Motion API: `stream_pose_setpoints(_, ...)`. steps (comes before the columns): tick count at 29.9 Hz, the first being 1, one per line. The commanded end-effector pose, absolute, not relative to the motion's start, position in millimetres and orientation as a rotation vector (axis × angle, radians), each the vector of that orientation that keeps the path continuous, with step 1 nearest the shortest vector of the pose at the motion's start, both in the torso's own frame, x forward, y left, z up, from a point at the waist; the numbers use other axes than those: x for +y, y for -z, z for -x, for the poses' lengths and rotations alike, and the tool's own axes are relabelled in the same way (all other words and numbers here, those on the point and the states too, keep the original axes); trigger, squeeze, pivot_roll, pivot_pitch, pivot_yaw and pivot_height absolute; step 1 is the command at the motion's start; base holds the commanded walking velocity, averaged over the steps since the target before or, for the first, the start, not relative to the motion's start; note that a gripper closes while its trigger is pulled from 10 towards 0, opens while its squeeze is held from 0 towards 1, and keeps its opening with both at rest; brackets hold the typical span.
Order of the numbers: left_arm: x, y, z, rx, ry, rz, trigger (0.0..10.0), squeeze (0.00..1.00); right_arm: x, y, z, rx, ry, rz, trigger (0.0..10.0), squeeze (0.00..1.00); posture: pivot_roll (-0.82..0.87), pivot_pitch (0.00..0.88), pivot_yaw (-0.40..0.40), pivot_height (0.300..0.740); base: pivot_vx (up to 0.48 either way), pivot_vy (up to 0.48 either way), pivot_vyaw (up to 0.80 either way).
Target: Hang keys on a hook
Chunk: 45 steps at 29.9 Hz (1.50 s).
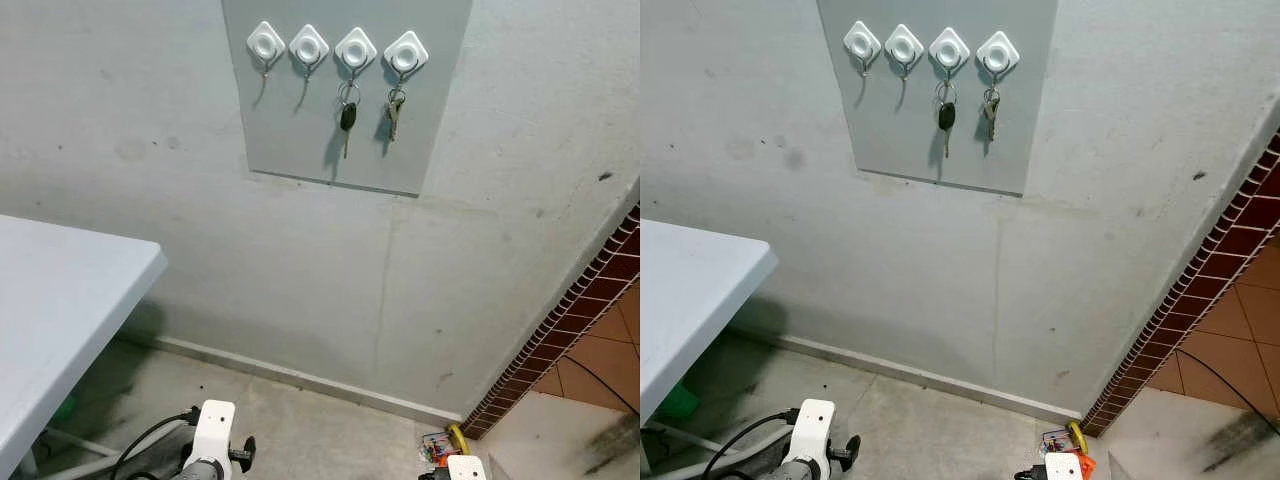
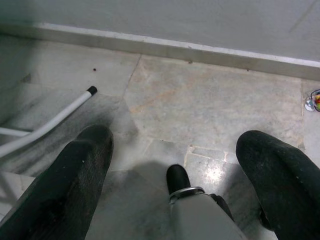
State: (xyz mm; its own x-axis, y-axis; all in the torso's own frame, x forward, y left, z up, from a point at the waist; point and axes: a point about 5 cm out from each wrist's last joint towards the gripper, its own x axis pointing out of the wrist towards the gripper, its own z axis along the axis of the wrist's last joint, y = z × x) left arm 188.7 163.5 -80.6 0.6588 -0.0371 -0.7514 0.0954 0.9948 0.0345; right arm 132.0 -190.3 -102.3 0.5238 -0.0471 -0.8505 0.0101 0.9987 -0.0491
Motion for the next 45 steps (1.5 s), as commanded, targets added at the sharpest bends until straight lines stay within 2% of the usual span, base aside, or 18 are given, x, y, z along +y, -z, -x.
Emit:
stream_pose_setpoints(1, 168.7, 82.1, -185.1, 0.858, 0.058, -0.08, 10.0, 0.0, -188.2, 103.7, -128.5, 1.031, 0.011, 0.064, 10.0, 0.0, -0.05, 0.0, 0.017, 0.732, 0.0, 0.0, 0.0)
stream_pose_setpoints(4, 169.3, 82.3, -184.4, 0.86, 0.057, -0.082, 10.0, 0.0, -188.2, 104.0, -127.5, 1.033, 0.003, 0.076, 10.0, 0.0, -0.05, 0.0, 0.017, 0.732, 0.0, 0.0, 0.0)
stream_pose_setpoints(45, 172.2, 82.7, -183.9, 0.871, 0.06, -0.11, 10.0, 0.0, -191.2, 107.3, -116.3, 1.078, -0.028, 0.127, 10.0, 0.0, -0.04, 0.0, 0.018, 0.732, 0.0, 0.035, 0.8)
